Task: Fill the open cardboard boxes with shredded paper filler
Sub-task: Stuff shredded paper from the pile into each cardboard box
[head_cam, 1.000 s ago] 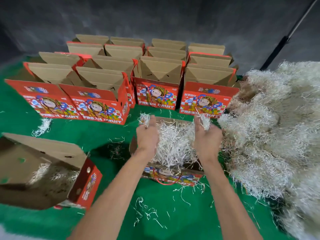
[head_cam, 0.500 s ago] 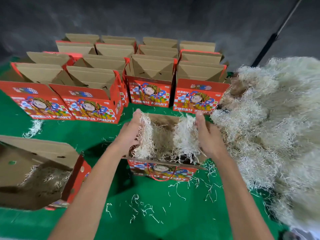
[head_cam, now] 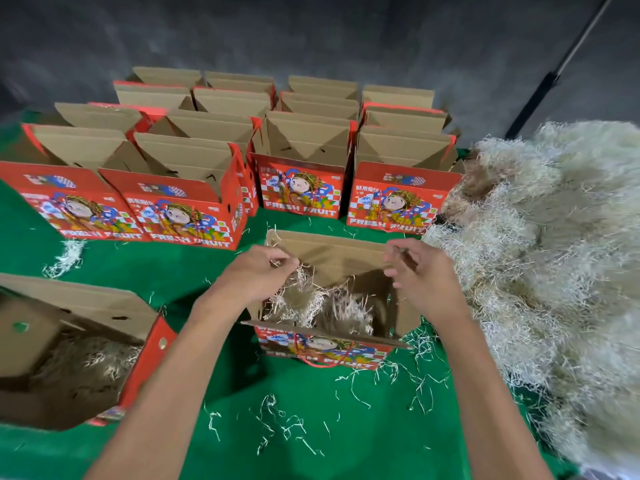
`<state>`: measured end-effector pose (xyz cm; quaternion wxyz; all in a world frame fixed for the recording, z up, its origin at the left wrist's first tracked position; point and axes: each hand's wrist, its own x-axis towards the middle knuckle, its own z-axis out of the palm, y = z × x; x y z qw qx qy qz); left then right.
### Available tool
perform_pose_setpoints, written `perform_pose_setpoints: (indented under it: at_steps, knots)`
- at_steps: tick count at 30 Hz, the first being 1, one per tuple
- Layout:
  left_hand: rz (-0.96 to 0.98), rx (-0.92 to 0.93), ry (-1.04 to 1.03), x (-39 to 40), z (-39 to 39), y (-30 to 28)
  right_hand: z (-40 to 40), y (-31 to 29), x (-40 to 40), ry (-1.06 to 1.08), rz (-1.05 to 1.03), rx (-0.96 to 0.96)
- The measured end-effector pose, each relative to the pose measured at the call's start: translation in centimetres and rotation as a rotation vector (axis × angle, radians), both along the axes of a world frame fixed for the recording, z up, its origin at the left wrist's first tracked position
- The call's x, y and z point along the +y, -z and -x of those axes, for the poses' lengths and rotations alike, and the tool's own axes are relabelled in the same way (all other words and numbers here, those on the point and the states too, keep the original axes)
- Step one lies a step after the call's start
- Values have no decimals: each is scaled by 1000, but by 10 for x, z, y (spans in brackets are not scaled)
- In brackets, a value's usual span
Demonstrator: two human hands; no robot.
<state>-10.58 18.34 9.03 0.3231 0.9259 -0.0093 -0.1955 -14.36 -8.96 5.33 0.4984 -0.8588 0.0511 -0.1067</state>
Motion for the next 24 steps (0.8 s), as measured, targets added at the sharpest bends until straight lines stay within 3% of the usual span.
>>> perform_pose_setpoints:
  at_steps: [5,9,15,18,21,24]
  knots:
    - [92,125,43,2,-6,-3,-12,8,9,-83,80,91]
    - [125,150,188,-18,-25,23,-31,22,32,-329,224,326]
    - [-333,287,383,-61,-60,101,-80,79,82,-559,513,624]
    - [-669,404,499,-64,-76,122,-99,116,91,-620,744,787]
    - [-796,435,671,-65,-94,139,-114,134,83,-766,975,779]
    - [-917,430,781,-72,-90,143,-107,133,81,-943,1004,808]
